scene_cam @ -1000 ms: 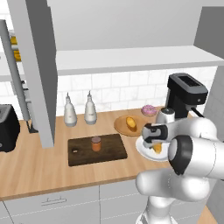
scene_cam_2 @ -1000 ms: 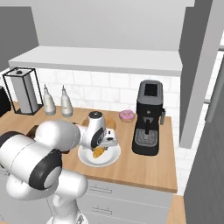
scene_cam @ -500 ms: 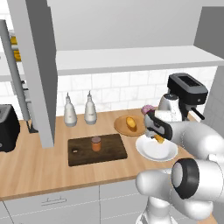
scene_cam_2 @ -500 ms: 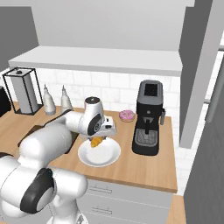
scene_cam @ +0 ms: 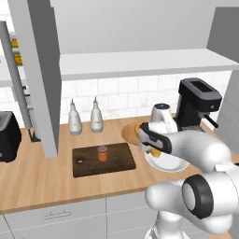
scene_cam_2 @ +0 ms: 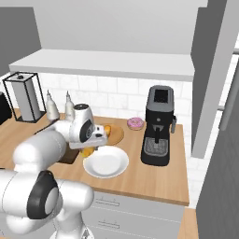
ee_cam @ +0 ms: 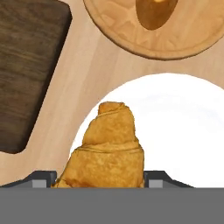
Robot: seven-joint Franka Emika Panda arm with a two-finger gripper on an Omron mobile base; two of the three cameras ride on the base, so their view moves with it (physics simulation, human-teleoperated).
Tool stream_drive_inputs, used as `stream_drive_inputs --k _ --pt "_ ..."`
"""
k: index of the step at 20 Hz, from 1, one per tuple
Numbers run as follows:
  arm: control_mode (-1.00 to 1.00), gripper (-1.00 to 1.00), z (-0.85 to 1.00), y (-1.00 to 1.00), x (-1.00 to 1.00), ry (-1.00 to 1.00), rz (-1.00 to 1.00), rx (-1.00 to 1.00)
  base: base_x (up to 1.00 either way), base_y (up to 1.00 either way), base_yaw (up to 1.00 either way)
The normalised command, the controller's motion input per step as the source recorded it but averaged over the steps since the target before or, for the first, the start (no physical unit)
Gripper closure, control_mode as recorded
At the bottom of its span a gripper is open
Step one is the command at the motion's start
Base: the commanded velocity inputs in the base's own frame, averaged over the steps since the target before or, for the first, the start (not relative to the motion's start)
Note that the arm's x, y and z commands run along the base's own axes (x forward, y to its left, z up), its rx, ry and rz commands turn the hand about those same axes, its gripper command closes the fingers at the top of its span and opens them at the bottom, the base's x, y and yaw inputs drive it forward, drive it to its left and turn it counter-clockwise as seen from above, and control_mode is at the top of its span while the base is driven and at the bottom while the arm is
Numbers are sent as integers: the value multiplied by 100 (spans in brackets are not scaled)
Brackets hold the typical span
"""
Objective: From the different types of pastries on the counter, select a croissant and place it on the cutting board. Then retrieve a jar of jam from the cabinet and place it alongside the croissant on the cutting board.
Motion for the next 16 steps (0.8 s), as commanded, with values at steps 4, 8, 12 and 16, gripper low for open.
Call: stream_drive_inputs --k 4,8,12,16 --pt "-100 100 -4 66 7 -14 -1 -9 0 0 0" --pt "-100 100 66 4 61 -5 -4 -2 0 0 0" --pt "-100 100 50 19 31 1 -4 1 0 0 0" --pt "-100 100 25 40 0 5 -4 4 0 0 0"
